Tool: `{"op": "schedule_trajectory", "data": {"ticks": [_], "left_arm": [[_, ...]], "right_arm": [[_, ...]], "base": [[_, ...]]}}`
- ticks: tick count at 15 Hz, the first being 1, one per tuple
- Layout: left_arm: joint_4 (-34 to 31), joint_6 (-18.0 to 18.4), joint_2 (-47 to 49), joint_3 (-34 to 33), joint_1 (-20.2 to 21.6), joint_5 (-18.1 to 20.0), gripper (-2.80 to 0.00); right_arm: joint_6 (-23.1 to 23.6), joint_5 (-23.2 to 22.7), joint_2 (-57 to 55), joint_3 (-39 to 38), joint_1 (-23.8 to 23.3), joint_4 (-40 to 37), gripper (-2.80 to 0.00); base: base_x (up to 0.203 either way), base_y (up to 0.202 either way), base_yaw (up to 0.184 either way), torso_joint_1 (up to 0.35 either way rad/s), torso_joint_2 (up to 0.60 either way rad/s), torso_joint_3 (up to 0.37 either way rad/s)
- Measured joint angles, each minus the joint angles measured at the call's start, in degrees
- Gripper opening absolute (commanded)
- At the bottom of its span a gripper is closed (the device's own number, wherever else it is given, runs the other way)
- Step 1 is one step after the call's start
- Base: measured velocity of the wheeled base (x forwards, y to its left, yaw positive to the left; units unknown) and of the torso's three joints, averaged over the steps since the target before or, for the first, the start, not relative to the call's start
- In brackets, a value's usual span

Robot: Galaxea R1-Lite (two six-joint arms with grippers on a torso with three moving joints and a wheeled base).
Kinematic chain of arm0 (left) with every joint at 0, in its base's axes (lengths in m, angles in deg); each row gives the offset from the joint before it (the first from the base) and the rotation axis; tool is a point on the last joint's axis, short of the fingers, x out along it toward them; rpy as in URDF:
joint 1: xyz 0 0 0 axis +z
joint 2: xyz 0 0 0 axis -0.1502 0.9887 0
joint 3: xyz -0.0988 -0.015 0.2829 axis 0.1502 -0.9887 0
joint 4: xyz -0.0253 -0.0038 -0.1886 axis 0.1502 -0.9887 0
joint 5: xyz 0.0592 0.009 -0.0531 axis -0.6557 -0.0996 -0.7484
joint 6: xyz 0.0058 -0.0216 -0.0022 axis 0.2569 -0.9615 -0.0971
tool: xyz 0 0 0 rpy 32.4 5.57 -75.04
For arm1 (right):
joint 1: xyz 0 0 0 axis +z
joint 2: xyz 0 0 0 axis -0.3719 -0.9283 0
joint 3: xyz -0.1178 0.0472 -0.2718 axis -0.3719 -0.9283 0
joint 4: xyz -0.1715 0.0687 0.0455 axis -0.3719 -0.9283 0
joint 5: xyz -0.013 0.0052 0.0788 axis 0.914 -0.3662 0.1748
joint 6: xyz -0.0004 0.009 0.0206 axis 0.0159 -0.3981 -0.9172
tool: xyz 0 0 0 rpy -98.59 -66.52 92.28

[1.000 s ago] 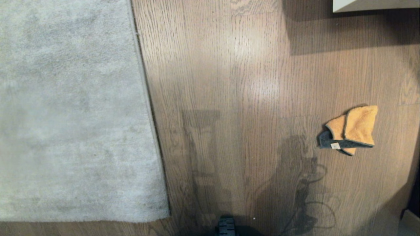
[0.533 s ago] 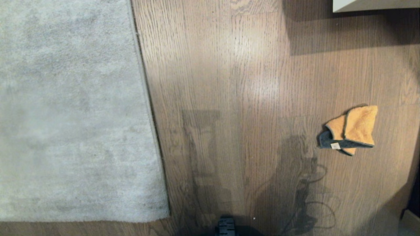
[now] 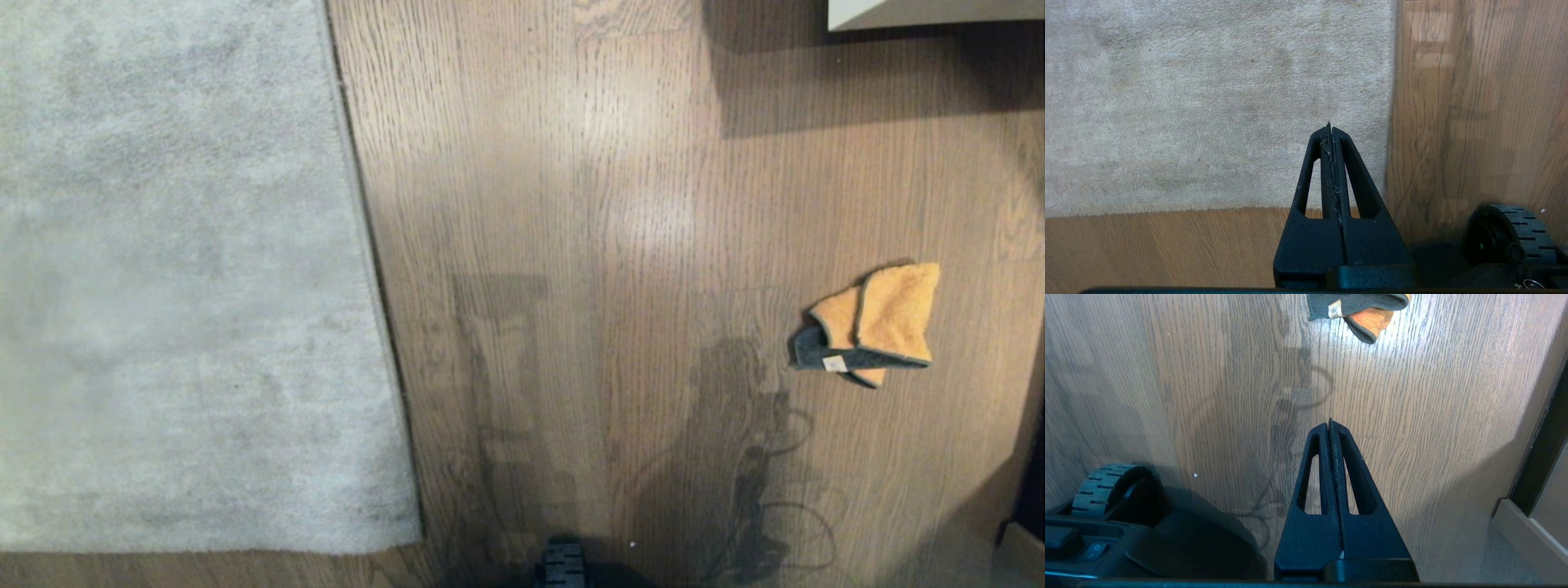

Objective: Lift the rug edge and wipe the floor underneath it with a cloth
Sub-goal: Pick up the rag

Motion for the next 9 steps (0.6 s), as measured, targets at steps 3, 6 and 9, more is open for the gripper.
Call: {"op": "schedule_trajectory", "data": {"ticks": [3, 6, 9], "left_arm": [[0.0, 0.0, 0.0, 0.0, 0.0, 0.0, -2.80], [0.0, 0.0, 0.0, 0.0, 0.0, 0.0, -2.80], [0.0, 0.0, 0.0, 0.0, 0.0, 0.0, -2.80]], "right_arm": [[0.0, 0.0, 0.0, 0.0, 0.0, 0.0, -2.80], [-0.6, 0.0, 0.0, 0.0, 0.0, 0.1, -2.80], [-0.6, 0.0, 0.0, 0.0, 0.0, 0.2, -2.80]], "base": [[0.000, 0.000, 0.000, 0.000, 0.00, 0.000], [0.000, 0.000, 0.000, 0.000, 0.00, 0.000], [0.000, 0.000, 0.000, 0.000, 0.00, 0.000]]}}
